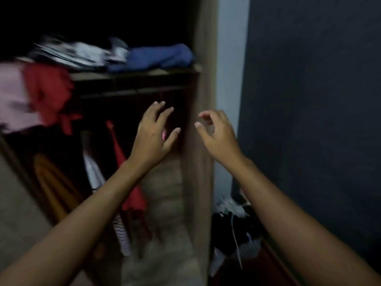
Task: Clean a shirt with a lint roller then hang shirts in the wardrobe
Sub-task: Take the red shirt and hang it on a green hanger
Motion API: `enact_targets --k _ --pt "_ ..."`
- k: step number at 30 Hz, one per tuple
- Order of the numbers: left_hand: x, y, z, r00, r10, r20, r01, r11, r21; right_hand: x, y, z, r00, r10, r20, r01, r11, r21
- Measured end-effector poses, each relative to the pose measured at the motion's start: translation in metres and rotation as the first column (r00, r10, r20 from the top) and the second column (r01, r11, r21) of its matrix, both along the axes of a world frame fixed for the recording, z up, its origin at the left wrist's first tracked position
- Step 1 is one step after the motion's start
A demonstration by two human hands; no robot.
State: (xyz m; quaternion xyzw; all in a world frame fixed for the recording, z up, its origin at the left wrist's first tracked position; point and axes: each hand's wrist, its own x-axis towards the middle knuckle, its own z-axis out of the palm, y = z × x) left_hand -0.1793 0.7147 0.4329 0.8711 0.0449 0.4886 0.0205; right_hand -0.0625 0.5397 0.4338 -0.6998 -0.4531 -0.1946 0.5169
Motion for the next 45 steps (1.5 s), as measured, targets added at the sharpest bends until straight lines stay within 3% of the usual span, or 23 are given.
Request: enact_targets --k 4,8,16,19,27,32,35,38,40,45 --pt "-0.057 0.05 0.07 0.992 0.118 0.042 -0.122 0.986 0.116 -0.037 0.076 0.079 0.976 0.099 0.192 -0.106 0.994 0.024" --pt "-0.089 0.088 0.116 0.979 0.199 0.053 -0.205 0.964 0.167 -0.065 0.129 0.129 0.943 0.147 0.297 -0.132 0.989 -0.069" --pt "-0.114 0.156 0.169 0.928 0.37 -0.042 -0.363 0.924 0.119 -0.075 0.182 0.185 0.879 0.118 0.462 0.042 0.946 -0.323" --pt "-0.118 0.178 0.186 0.905 0.416 -0.09 -0.407 0.907 0.107 -0.063 0.196 0.198 0.874 0.073 0.481 0.131 0.916 -0.378" --pt "-0.098 0.215 0.224 0.774 0.488 -0.403 -0.527 0.85 0.017 -0.037 0.254 0.214 0.875 -0.01 0.484 0.301 0.795 -0.527" --pt "-0.076 0.225 0.227 0.664 0.473 -0.579 -0.536 0.841 0.074 -0.033 0.285 0.22 0.92 0.003 0.393 0.282 0.69 -0.667" --pt "-0.076 0.23 0.221 0.693 0.483 -0.536 -0.534 0.843 0.07 -0.045 0.293 0.214 0.904 0.015 0.427 0.285 0.724 -0.628" --pt "-0.072 0.229 0.221 0.737 0.469 -0.486 -0.521 0.853 0.032 -0.05 0.294 0.209 0.888 -0.002 0.461 0.267 0.817 -0.51" --pt "-0.026 0.22 0.23 0.782 0.48 -0.398 -0.501 0.863 0.055 -0.007 0.289 0.214 0.89 -0.056 0.452 0.265 0.871 -0.414" --pt "-0.02 0.211 0.242 0.817 0.522 -0.243 -0.521 0.85 0.074 0.002 0.281 0.227 0.879 -0.09 0.469 0.233 0.938 -0.256"
